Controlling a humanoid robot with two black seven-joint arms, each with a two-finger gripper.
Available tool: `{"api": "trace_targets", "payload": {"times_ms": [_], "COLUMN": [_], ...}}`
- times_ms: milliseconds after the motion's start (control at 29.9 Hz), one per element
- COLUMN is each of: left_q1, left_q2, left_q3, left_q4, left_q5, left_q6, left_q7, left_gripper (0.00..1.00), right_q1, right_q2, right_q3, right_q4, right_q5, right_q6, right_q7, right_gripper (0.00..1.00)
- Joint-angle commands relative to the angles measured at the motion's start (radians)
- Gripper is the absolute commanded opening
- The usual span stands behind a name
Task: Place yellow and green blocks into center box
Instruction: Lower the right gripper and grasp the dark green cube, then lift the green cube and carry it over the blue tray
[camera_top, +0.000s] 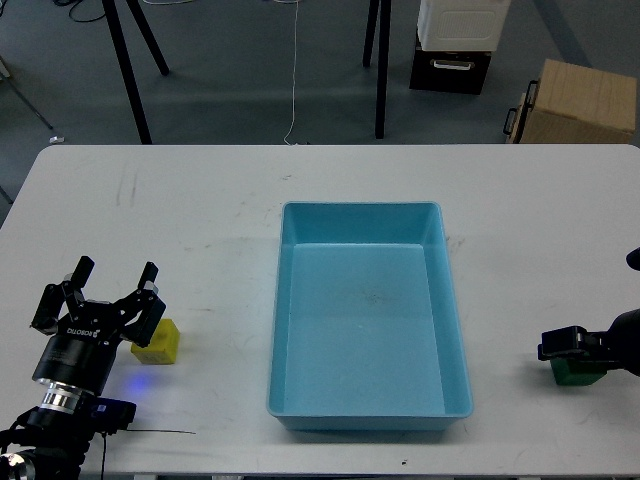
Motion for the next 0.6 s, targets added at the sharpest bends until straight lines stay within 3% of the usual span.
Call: {"api": "trace_targets", "payload": {"times_ms": [0, 67, 100, 334, 568], "left_q1": [0.001, -0.001, -0.001, -0.001, -0.001], "left_q2": [0.0, 0.0, 0.0, 0.0, 0.0], "left_q3": [0.0, 0.0, 0.0, 0.0, 0.0], "left_q4": [0.003, 0.003, 0.003, 0.003, 0.001], "left_q5": [0.0, 0.0, 0.0, -0.001, 0.0], "left_q6": [0.0, 0.0, 0.0, 0.0, 0.0], "left_q7": [0.0, 0.0, 0.0, 0.0, 0.0], "left_gripper": [1.0, 1.0, 1.0, 1.0, 1.0], "right_q1": [-0.001, -0.003, -0.001, 0.114, 0.375], "right_q2": [-0.001, 0.001, 0.001, -0.067, -0.055], "right_q3": [-0.001, -0.009, -0.014, 0.008, 0.009], "right_q4": [0.0, 0.0, 0.0, 0.038, 0.04], "right_q5": [0.0, 0.0, 0.002, 0.07, 0.493], "right_q6": [0.0, 0.0, 0.0, -0.009, -0.013], "right_q7": [-0.024, -0.025, -0.025, -0.022, -0.01], "right_gripper": [0.34, 0.08, 0.02, 0.0, 0.0]}}
